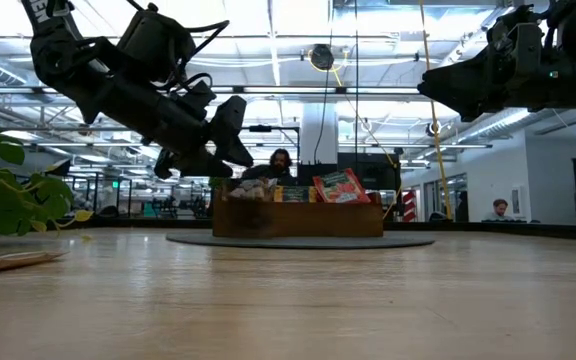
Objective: Pick & Place Tea
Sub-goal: Put the brown tea bag into the left section of the wooden organizer
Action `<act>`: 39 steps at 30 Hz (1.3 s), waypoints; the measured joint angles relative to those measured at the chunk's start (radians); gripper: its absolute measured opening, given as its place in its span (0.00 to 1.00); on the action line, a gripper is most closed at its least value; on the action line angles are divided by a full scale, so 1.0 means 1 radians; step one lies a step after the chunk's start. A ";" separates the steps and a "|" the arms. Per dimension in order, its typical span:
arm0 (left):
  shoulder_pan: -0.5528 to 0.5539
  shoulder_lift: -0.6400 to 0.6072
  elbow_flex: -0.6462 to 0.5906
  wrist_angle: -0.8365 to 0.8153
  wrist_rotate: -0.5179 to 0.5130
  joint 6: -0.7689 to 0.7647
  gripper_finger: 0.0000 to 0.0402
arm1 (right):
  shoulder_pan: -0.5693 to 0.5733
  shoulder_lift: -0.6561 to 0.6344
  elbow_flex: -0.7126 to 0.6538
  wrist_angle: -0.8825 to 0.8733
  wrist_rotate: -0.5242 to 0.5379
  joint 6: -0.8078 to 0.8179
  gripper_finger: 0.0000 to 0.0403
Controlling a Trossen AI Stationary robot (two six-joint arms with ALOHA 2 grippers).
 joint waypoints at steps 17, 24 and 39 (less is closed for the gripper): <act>-0.076 0.000 0.091 -0.243 0.538 0.182 0.61 | 0.000 0.000 0.000 0.000 0.000 0.000 0.39; -0.159 0.034 0.351 -0.774 0.312 0.324 0.59 | 0.000 0.000 0.000 0.000 0.000 0.000 0.39; -0.138 0.160 0.419 -0.832 0.332 0.341 0.56 | 0.000 0.001 0.000 -0.001 0.000 0.000 0.39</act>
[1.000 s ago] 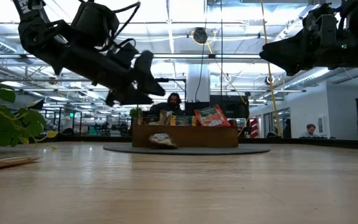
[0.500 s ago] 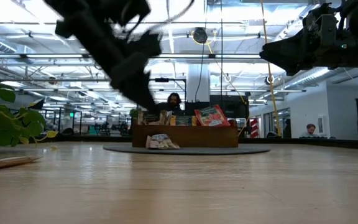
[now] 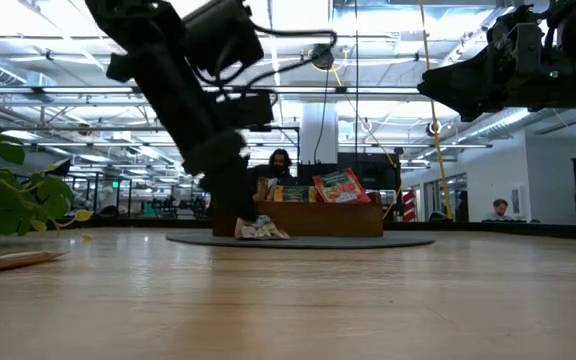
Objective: Pick & Place Tea
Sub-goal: Put the brown tea bag into the left section of the wooden organizer
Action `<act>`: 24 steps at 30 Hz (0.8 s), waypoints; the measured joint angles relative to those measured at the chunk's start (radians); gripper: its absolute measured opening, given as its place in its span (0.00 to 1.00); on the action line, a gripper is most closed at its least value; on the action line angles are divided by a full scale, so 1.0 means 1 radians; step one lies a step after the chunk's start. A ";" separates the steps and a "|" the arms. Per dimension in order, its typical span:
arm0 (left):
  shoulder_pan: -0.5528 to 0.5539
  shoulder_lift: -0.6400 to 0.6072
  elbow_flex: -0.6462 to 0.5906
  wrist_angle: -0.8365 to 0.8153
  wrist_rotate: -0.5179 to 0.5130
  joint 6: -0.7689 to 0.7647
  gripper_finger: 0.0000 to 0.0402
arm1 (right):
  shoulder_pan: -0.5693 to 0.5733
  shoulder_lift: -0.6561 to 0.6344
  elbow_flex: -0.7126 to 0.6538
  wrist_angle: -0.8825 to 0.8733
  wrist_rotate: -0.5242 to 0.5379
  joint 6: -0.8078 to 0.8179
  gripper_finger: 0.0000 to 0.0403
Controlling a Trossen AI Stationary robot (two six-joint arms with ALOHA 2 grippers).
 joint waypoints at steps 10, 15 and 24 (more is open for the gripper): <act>0.023 0.084 0.001 0.031 -0.012 0.003 0.56 | 0.000 0.001 0.000 0.002 0.000 0.000 0.39; 0.023 0.097 0.002 0.039 -0.010 -0.004 0.56 | 0.000 0.002 0.000 0.001 0.000 0.000 0.39; 0.022 0.098 0.002 0.029 -0.006 -0.034 0.53 | 0.000 0.002 0.000 0.001 0.000 0.000 0.39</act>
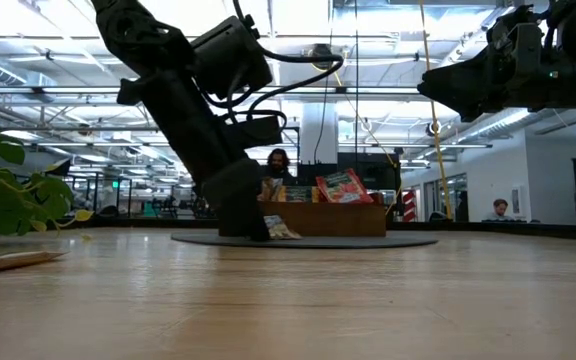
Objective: Pick & Place Tea
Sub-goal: Put the brown tea bag into the left section of the wooden organizer
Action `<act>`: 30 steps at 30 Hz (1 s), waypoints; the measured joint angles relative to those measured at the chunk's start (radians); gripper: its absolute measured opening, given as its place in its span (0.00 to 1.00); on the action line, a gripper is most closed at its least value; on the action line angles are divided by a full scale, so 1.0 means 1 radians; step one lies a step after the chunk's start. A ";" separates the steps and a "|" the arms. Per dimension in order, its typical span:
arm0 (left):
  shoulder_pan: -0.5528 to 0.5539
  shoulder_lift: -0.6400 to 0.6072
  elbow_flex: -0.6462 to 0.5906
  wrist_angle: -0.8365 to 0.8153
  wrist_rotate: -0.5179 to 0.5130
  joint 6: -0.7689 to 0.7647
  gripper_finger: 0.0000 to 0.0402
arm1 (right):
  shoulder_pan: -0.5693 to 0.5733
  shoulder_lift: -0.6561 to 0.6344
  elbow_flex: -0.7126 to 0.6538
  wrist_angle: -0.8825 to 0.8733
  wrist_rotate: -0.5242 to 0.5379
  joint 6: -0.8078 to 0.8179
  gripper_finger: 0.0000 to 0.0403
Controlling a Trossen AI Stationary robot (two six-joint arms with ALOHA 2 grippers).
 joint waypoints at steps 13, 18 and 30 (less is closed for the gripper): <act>-0.010 0.000 -0.002 -0.010 0.038 -0.038 0.02 | 0.000 0.000 0.000 0.000 0.000 0.000 0.39; -0.038 -0.005 0.001 -0.002 -0.015 -0.033 0.01 | 0.000 0.000 0.000 0.000 0.000 0.000 0.39; -0.070 -0.024 0.234 -0.292 -0.204 0.128 0.00 | 0.000 0.000 0.000 0.000 0.000 0.000 0.39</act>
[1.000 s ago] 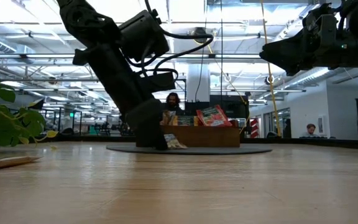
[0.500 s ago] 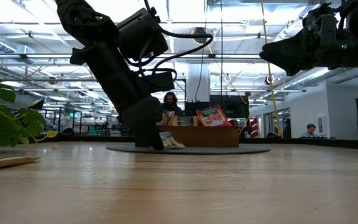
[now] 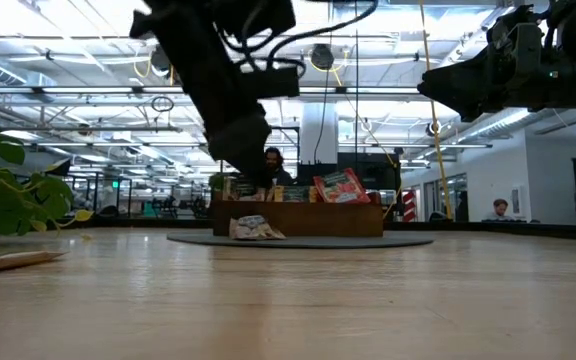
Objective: Pick & Place Tea
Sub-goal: Put the brown tea bag into the left section of the wooden organizer
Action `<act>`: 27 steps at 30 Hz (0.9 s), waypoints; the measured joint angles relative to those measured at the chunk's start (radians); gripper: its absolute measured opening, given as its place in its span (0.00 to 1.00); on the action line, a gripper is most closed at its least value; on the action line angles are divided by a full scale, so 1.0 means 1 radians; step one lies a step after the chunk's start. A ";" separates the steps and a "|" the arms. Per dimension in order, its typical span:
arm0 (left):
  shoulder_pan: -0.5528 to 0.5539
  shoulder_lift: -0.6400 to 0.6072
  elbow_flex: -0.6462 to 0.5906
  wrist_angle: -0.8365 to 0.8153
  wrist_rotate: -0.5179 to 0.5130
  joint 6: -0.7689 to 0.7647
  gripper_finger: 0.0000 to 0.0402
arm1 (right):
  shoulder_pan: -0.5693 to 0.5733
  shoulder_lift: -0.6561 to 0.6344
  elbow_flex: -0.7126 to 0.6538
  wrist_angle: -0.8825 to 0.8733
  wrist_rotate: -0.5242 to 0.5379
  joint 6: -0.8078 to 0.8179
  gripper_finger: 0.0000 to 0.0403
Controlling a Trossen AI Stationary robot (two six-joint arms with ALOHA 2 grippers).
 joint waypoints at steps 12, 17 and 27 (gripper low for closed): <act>0.127 0.007 0.181 -0.248 0.355 -0.153 0.41 | 0.000 0.000 0.000 0.000 0.000 0.000 0.39; 0.161 0.007 0.164 -0.272 0.389 -0.124 0.62 | 0.000 0.000 0.000 0.000 0.000 0.000 0.39; 0.214 0.007 0.098 -0.263 0.390 -0.111 0.71 | 0.000 0.000 0.000 0.000 0.000 0.000 0.39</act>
